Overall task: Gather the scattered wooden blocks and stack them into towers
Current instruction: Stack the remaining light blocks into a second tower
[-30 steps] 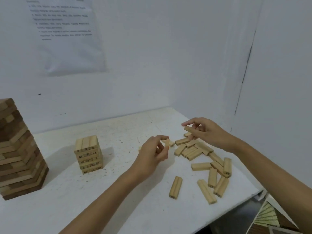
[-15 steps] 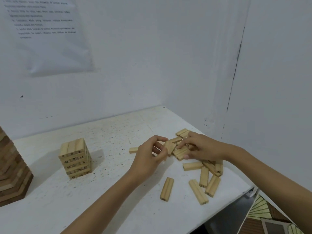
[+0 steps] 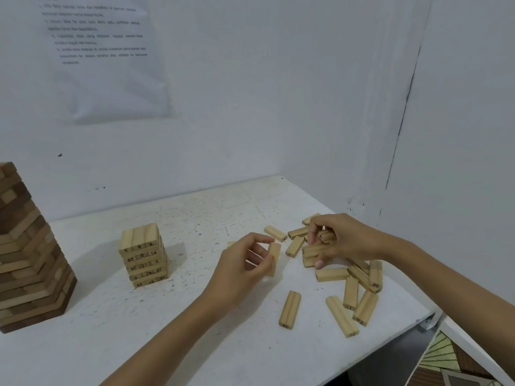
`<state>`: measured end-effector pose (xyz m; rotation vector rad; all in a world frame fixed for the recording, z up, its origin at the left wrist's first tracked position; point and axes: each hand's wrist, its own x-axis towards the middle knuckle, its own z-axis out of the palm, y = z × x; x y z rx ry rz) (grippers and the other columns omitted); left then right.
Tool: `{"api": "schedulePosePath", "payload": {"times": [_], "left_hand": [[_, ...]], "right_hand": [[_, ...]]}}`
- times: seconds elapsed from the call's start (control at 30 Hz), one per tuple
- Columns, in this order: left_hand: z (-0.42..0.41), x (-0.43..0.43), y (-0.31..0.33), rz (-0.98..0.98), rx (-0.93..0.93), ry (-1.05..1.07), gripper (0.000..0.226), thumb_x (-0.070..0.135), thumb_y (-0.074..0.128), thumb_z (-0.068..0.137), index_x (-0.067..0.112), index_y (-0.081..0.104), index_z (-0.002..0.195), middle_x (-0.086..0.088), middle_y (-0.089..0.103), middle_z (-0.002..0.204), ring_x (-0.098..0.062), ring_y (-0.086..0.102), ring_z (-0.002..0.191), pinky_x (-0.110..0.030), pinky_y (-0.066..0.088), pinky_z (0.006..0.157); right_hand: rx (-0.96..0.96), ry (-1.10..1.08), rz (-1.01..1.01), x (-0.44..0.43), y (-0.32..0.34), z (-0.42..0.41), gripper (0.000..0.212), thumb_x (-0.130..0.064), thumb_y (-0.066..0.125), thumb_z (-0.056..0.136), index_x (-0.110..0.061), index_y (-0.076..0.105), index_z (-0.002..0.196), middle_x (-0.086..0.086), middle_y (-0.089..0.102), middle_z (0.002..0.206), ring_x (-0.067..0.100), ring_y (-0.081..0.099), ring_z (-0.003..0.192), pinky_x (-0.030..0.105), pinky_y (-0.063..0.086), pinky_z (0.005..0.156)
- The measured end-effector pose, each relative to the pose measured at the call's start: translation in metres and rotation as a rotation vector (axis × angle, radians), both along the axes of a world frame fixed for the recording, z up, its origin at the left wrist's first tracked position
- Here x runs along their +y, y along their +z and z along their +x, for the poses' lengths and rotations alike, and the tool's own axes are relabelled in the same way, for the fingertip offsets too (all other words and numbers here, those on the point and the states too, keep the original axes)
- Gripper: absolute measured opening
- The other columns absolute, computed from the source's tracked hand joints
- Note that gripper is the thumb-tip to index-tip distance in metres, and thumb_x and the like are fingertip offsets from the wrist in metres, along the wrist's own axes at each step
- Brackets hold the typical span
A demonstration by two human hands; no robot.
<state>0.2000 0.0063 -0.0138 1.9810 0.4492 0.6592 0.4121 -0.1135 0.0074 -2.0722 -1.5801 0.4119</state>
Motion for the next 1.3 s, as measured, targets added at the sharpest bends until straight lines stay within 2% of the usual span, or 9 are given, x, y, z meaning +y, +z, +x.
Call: {"api": "schedulePosePath", "payload": {"times": [0.3, 0.4, 0.57, 0.7, 0.83, 0.97, 1.1, 1.2, 1.3], "left_hand": [[-0.035, 0.012, 0.002, -0.068, -0.038, 0.050, 0.023, 0.007, 0.063, 0.089, 0.021, 0.064, 0.106, 0.000, 0.064, 0.082, -0.019, 0.067, 0.073, -0.029, 0.058, 0.070], [-0.053, 0.016, -0.001, -0.115, -0.030, 0.109, 0.024, 0.008, 0.065, 0.088, 0.023, 0.063, 0.107, 0.002, 0.065, 0.077, -0.023, 0.069, 0.073, -0.036, 0.058, 0.073], [-0.090, 0.025, -0.008, -0.195, -0.004, 0.201, 0.021, 0.009, 0.065, 0.088, 0.022, 0.065, 0.104, 0.001, 0.062, 0.077, -0.017, 0.064, 0.066, -0.025, 0.052, 0.066], [-0.115, 0.029, -0.011, -0.278, -0.008, 0.261, 0.018, 0.007, 0.063, 0.088, 0.018, 0.067, 0.102, -0.001, 0.061, 0.079, -0.017, 0.063, 0.070, -0.025, 0.054, 0.065], [-0.134, 0.031, -0.013, -0.308, -0.013, 0.296, 0.018, 0.003, 0.062, 0.088, 0.013, 0.066, 0.103, -0.004, 0.060, 0.076, -0.016, 0.064, 0.069, -0.024, 0.056, 0.067], [-0.143, 0.032, -0.017, -0.273, -0.015, 0.386, 0.017, 0.004, 0.061, 0.089, 0.015, 0.068, 0.098, -0.006, 0.060, 0.078, -0.015, 0.060, 0.070, -0.017, 0.052, 0.064], [-0.147, 0.034, -0.018, -0.163, 0.039, 0.449, 0.016, 0.007, 0.065, 0.087, 0.020, 0.068, 0.096, -0.001, 0.063, 0.079, -0.006, 0.058, 0.070, -0.014, 0.050, 0.065], [-0.146, 0.031, -0.019, -0.091, 0.074, 0.500, 0.015, 0.009, 0.067, 0.086, 0.018, 0.068, 0.097, 0.000, 0.062, 0.086, -0.001, 0.053, 0.068, -0.008, 0.044, 0.062], [-0.147, 0.029, -0.019, -0.061, 0.097, 0.529, 0.014, 0.011, 0.066, 0.087, 0.019, 0.067, 0.098, -0.002, 0.060, 0.093, -0.002, 0.053, 0.072, -0.007, 0.043, 0.062]], "right_hand": [[0.241, 0.108, 0.213, 0.028, 0.007, -0.053, 0.027, -0.025, 0.072, 0.086, -0.029, 0.063, 0.111, -0.007, 0.042, 0.063, 0.004, 0.040, 0.058, 0.018, 0.038, 0.060], [0.379, 0.146, 0.206, 0.045, 0.001, -0.080, 0.016, -0.025, 0.064, 0.092, -0.022, 0.060, 0.107, -0.004, 0.049, 0.059, 0.006, 0.053, 0.060, 0.023, 0.046, 0.063], [0.546, 0.124, 0.123, 0.069, -0.013, -0.117, 0.010, -0.018, 0.052, 0.099, -0.016, 0.054, 0.109, 0.005, 0.066, 0.064, 0.019, 0.063, 0.059, 0.033, 0.042, 0.057], [0.650, 0.154, 0.076, 0.082, -0.022, -0.143, 0.011, -0.013, 0.053, 0.099, -0.012, 0.054, 0.109, 0.005, 0.064, 0.068, 0.013, 0.064, 0.058, 0.023, 0.040, 0.050], [0.623, 0.167, 0.045, 0.090, -0.027, -0.165, 0.006, -0.014, 0.057, 0.097, -0.018, 0.057, 0.101, 0.000, 0.055, 0.072, 0.005, 0.053, 0.061, 0.016, 0.044, 0.059], [0.589, 0.148, 0.066, 0.098, -0.035, -0.179, 0.007, -0.018, 0.061, 0.094, -0.022, 0.061, 0.099, 0.005, 0.051, 0.077, 0.011, 0.048, 0.070, 0.022, 0.043, 0.068], [0.457, 0.130, 0.097, 0.096, -0.032, -0.183, 0.008, -0.023, 0.062, 0.094, -0.025, 0.062, 0.101, -0.003, 0.058, 0.082, -0.005, 0.051, 0.067, 0.005, 0.039, 0.062], [0.369, 0.117, 0.102, 0.092, -0.033, -0.183, 0.015, -0.028, 0.063, 0.093, -0.027, 0.059, 0.108, -0.006, 0.057, 0.085, -0.001, 0.050, 0.071, 0.008, 0.039, 0.061], [0.488, 0.094, 0.056, 0.089, -0.027, -0.185, 0.016, -0.030, 0.054, 0.096, -0.032, 0.054, 0.112, -0.006, 0.053, 0.092, 0.005, 0.049, 0.082, 0.016, 0.041, 0.076]]}}
